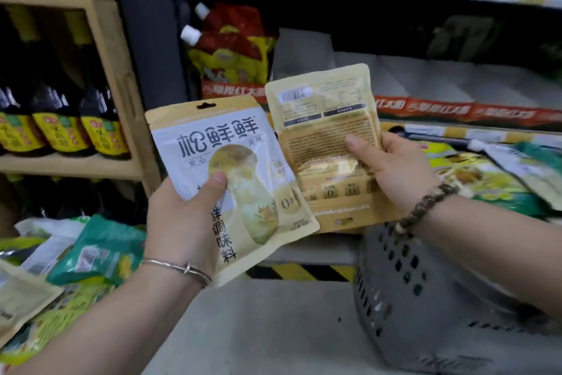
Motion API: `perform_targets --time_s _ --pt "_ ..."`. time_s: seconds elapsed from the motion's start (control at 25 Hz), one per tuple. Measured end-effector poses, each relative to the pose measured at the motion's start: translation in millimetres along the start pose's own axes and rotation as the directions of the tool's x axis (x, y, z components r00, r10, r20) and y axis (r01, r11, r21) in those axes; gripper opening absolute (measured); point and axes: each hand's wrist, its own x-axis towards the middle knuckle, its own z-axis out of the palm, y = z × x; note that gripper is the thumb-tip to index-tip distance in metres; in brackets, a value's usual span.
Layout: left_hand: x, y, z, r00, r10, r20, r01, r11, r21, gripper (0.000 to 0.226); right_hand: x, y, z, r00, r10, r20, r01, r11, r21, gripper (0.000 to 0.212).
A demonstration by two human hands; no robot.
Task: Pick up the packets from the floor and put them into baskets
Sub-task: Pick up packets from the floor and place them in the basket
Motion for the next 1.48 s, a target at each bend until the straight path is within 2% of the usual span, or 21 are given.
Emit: perform_targets --time_s 0.12,0.24,0.36,0.56,0.64,0.72,0.8,0.88,0.92,1.0,1.12,1.24,1.28,1.32,1.4,1.44,1.48 --pt "-13 10 46 0.994 -0.034 0.107 0.031 0.999 0.027 0.016 10 -6 -63 1.000 0.000 -0.017 0.000 1.000 -0.025 0.017" --pt "-32 8 107 0.968 -0.115 0.225 0.112 0.993 0.027 0.018 12 2 -132 0.993 0.031 -0.115 -0.038 0.997 -0.061 0.019" --pt "-54 5 174 0.933 -0.180 0.311 0.186 0.983 0.012 0.019 6 13 -201 0.977 0.078 -0.196 -0.096 0.992 -0.084 0.034" --pt "-98 -11 281 0.863 -0.219 0.455 0.205 0.975 0.081 0.026 -9 35 -321 0.910 0.151 -0.386 -0.205 0.973 -0.103 0.018" --pt "-119 -22 314 0.822 -0.234 0.519 0.170 0.971 0.169 0.029 -18 47 -359 0.869 0.170 -0.464 -0.265 0.953 -0.147 0.020" --pt "-135 -36 340 0.775 -0.205 0.598 0.040 0.960 0.277 0.035 -27 63 -387 0.838 0.202 -0.507 -0.343 0.917 -0.203 0.021" --pt "-147 -50 359 0.729 -0.210 0.651 -0.045 0.935 0.352 0.044 -33 86 -405 0.817 0.248 -0.520 -0.426 0.868 -0.255 0.021" --pt "-155 -64 371 0.699 -0.251 0.670 -0.077 0.905 0.419 0.043 -38 112 -413 0.800 0.308 -0.515 -0.486 0.836 -0.255 0.023" --pt "-157 -70 374 0.696 -0.265 0.668 -0.090 0.890 0.447 0.044 -38 122 -413 0.792 0.330 -0.513 -0.502 0.831 -0.240 0.026" --pt "-159 -78 378 0.699 -0.284 0.656 -0.114 0.862 0.495 0.059 -34 137 -412 0.779 0.330 -0.534 -0.533 0.797 -0.285 0.040" --pt "-167 -82 374 0.652 -0.289 0.701 -0.161 0.851 0.501 0.095 -24 146 -406 0.846 0.306 -0.437 -0.526 0.619 -0.584 0.060" --pt "-178 -75 359 0.630 -0.264 0.731 -0.232 0.834 0.500 0.120 -24 147 -397 0.902 0.333 -0.273 -0.425 0.586 -0.690 0.070" --pt "-177 -74 353 0.618 -0.214 0.756 -0.318 0.812 0.490 0.126 -27 147 -395 0.906 0.354 -0.230 -0.406 0.581 -0.705 0.077" --pt "-173 -71 349 0.564 -0.176 0.807 -0.460 0.745 0.484 0.127 -30 148 -392 0.897 0.401 -0.184 -0.401 0.567 -0.720 0.087" --pt "-161 -70 346 0.362 -0.190 0.913 -0.771 0.489 0.408 0.114 -32 149 -384 0.842 0.534 -0.077 -0.429 0.577 -0.695 0.110" --pt "-156 -74 348 0.279 -0.258 0.925 -0.850 0.382 0.363 0.105 -31 151 -378 0.808 0.589 -0.028 -0.457 0.596 -0.660 0.118" --pt "-153 -80 351 0.227 -0.319 0.920 -0.894 0.305 0.327 0.099 -28 155 -374 0.779 0.627 0.007 -0.475 0.598 -0.645 0.122"
